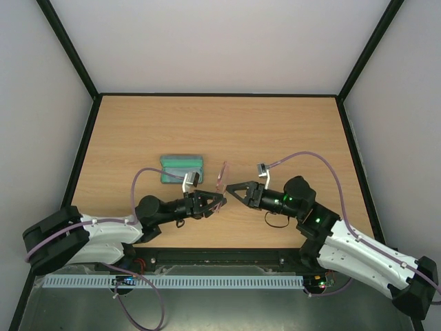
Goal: Organize the sunglasses
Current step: Fold the sunglasses.
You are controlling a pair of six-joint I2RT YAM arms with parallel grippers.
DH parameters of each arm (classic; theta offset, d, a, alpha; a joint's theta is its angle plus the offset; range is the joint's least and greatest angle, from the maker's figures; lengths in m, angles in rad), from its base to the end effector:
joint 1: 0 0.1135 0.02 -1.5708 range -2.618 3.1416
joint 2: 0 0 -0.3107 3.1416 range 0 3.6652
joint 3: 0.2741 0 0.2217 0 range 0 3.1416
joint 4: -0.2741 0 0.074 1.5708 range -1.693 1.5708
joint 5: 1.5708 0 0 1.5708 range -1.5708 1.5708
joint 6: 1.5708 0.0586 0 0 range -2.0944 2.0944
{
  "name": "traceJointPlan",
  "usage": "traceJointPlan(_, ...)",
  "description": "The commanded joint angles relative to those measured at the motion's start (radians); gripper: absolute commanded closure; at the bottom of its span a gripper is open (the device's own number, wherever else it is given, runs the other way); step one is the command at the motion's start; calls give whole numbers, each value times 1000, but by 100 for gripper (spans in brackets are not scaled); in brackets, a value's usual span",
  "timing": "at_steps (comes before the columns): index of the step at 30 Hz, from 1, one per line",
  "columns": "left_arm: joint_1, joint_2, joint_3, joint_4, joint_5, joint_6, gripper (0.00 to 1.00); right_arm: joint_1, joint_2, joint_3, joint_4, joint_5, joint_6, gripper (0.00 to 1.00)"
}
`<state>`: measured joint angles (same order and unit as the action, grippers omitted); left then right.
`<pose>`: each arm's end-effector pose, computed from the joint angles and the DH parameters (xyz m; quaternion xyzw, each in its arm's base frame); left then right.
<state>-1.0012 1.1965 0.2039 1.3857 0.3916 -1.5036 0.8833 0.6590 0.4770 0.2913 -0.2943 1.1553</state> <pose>0.0845 -0.1735 0.3058 0.0213 0.5679 -0.8085 0.1527 0.0658 0.1069 0.3383 -0.0187 0.6689 0.6787 0.3026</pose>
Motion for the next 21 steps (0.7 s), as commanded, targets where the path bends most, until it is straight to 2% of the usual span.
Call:
traceJointPlan(1,-7,-17,13,288,18,7,61,-5,26,-12,112,-64,32,53)
traceJointPlan(7,-6,0,17,292,24,9,61,-5,59,-5,143,-86,33,54)
traceJointPlan(10,-7,12,19,305,26,5,61,-6,72,-5,151,-91,34,59)
traceJointPlan(17,-7,39,32,326,38,-3,61,-6,90,-4,165,-103,36,73)
traceJointPlan(21,-8,43,30,327,39,-3,60,-6,91,-6,165,-98,35,86)
